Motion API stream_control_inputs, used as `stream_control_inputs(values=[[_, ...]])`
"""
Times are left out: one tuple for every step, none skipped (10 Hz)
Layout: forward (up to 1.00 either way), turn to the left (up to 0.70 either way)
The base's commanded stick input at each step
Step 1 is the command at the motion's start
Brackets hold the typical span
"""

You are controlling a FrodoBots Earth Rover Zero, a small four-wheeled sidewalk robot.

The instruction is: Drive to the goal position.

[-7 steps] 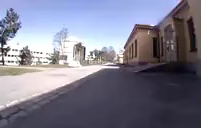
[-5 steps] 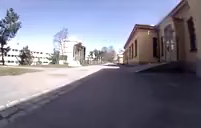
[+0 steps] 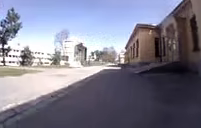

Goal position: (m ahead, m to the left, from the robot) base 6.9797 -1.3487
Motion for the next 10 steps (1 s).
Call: stream_control_inputs(values=[[1.00, 0.00], [1.00, 0.00], [1.00, -0.19], [1.00, -0.36], [1.00, -0.18], [1.00, 0.00], [1.00, 0.00], [1.00, 0.00], [1.00, 0.00], [1.00, 0.00]])
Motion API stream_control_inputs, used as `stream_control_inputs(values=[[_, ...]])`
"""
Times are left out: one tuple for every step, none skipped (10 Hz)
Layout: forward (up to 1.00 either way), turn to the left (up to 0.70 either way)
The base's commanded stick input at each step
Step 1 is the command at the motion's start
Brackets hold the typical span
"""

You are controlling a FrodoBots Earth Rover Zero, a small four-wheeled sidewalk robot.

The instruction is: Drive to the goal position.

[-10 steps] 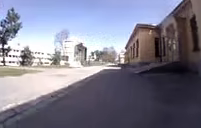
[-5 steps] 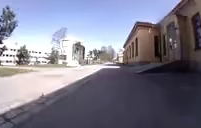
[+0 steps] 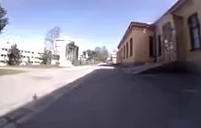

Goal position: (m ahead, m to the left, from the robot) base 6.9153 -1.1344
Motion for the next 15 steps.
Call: stream_control_inputs(values=[[1.00, 0.00], [1.00, 0.00], [1.00, 0.00], [1.00, 0.00], [1.00, 0.00], [0.99, 0.00], [0.90, 0.00], [0.85, 0.00], [0.85, 0.00], [0.85, 0.00], [0.85, 0.00], [0.85, 0.00], [0.85, 0.00], [0.85, 0.00], [0.85, -0.11]])
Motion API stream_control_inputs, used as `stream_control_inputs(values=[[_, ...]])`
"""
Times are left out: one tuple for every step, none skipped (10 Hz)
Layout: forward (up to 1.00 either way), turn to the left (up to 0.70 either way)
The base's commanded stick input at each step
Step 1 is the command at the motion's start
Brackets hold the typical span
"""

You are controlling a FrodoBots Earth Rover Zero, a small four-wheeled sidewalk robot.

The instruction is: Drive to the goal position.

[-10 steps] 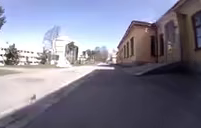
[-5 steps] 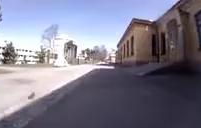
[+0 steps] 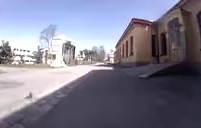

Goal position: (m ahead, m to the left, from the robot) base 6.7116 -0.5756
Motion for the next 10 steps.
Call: stream_control_inputs(values=[[0.85, -0.34], [0.85, -0.34], [0.85, -0.34], [0.85, -0.34], [0.85, -0.34], [0.85, -0.22], [0.85, -0.02], [0.85, 0.00], [0.85, 0.00], [0.85, 0.00]])
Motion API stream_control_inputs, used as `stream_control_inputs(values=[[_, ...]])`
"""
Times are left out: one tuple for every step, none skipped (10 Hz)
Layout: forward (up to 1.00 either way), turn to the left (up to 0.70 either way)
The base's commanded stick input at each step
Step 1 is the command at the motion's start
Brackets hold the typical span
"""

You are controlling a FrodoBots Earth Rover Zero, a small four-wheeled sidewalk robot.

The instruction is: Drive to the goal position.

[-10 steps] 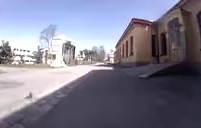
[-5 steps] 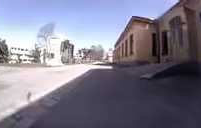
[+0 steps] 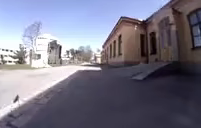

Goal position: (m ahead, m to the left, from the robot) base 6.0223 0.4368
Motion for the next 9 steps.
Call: stream_control_inputs(values=[[0.85, 0.00], [0.85, 0.00], [0.85, 0.00], [0.85, 0.00], [0.85, 0.00], [0.85, 0.00], [0.85, 0.00], [0.85, 0.00], [0.85, 0.00]])
